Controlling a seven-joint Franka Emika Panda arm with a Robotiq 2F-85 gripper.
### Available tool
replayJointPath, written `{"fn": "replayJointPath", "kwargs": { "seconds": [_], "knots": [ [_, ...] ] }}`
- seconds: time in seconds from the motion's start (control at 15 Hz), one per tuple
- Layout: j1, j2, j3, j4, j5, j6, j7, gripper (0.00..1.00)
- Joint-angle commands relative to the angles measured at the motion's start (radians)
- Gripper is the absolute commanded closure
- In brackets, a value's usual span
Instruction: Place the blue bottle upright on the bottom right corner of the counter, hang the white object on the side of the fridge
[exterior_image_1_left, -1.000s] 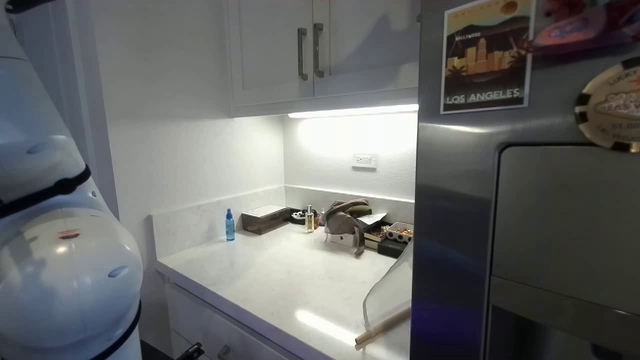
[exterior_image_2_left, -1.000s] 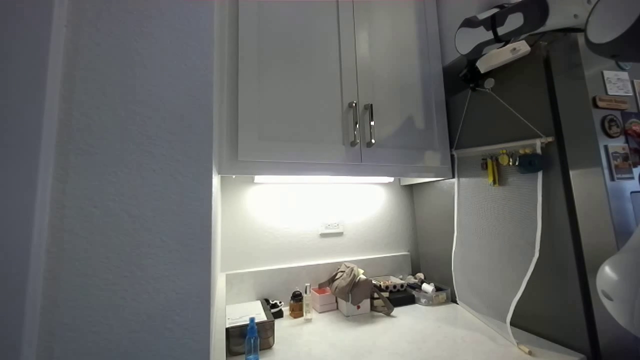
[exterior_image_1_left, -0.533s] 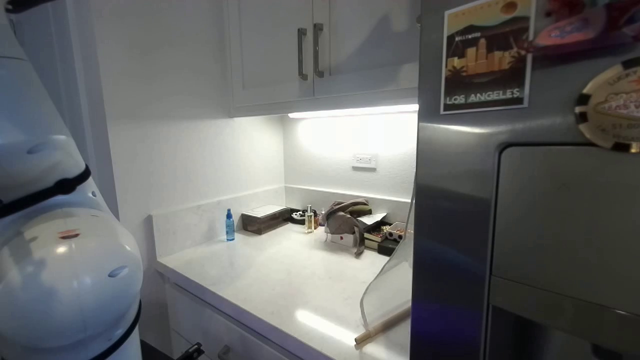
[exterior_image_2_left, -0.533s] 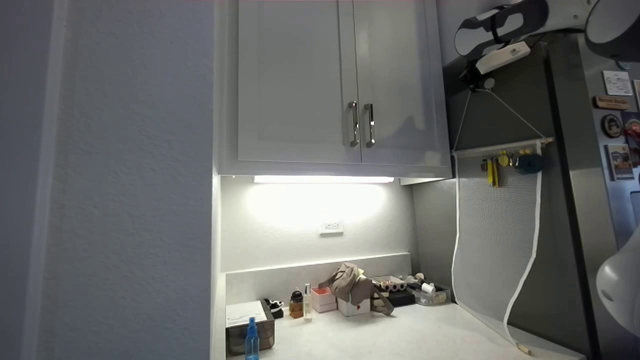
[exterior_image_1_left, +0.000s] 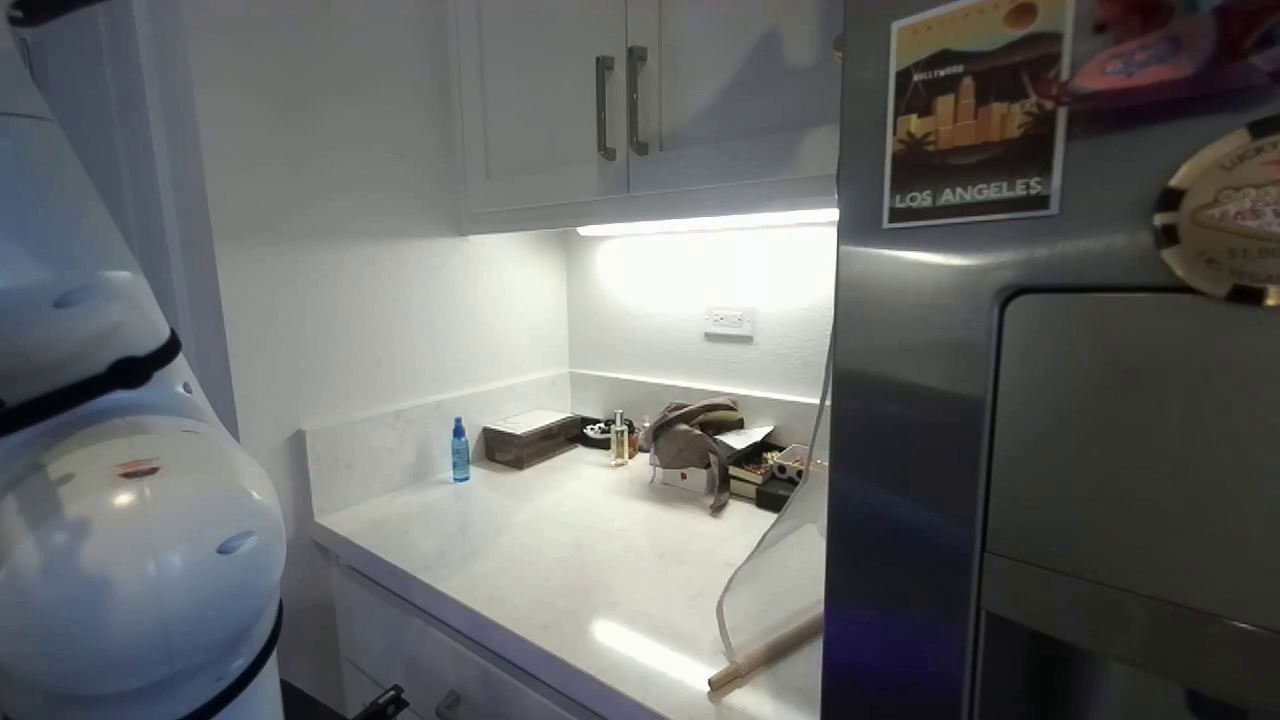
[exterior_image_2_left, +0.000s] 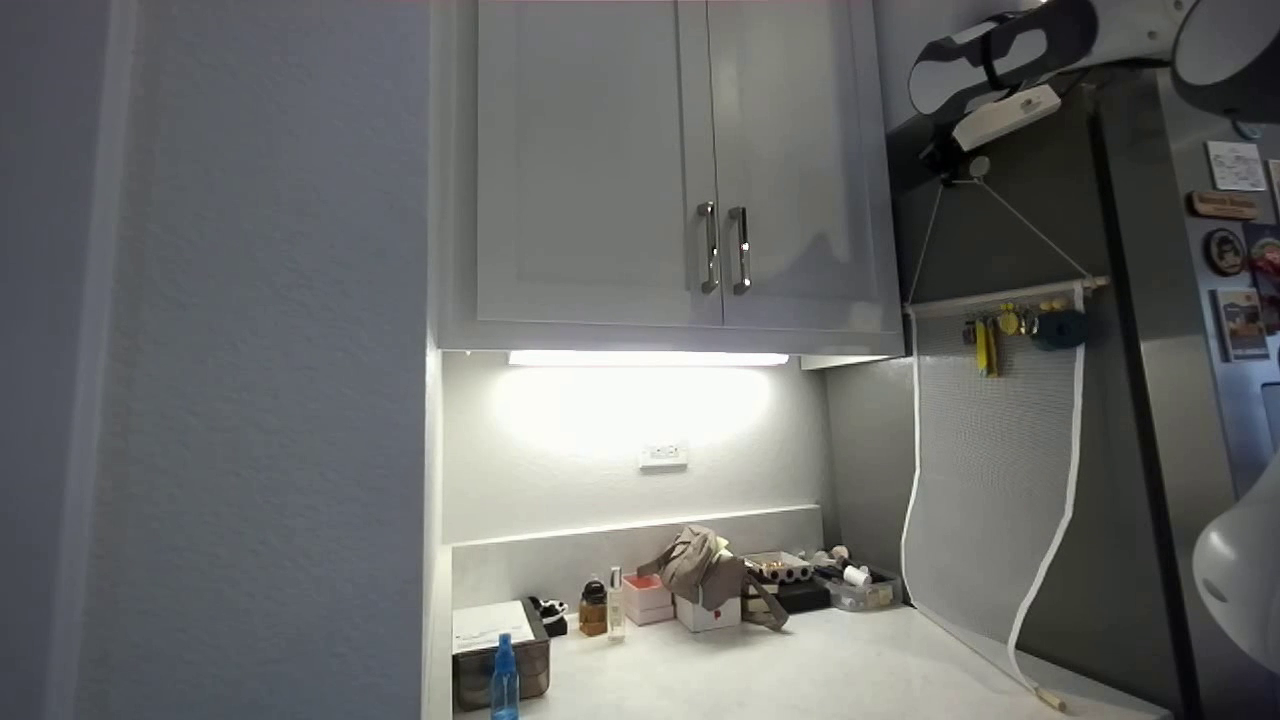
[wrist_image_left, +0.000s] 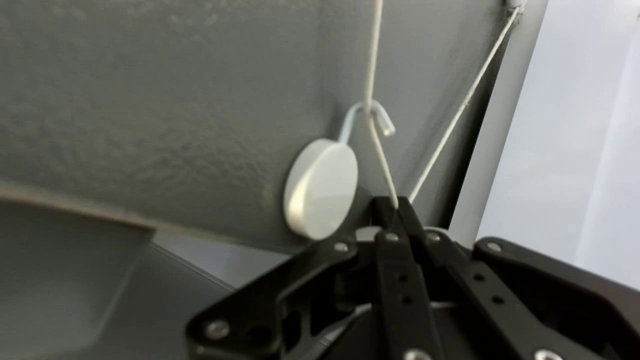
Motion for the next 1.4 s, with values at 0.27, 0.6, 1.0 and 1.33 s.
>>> {"fn": "replayJointPath", "kwargs": {
  "seconds": [0.27,0.6,1.0,1.33],
  "knots": [
    [-0.007,-0.033,-0.001,-0.031,-0.020,-0.100,-0.099,1.00],
    [-0.001,-0.038,-0.001,-0.025,-0.024,-0.161,-0.117,1.00],
    [0.002,-0.038,-0.003,-0.016,-0.019,-0.172,-0.111,1.00],
    [0.001,-0.039,-0.002,-0.016,-0.023,-0.166,-0.107,0.66]
  ]
}}
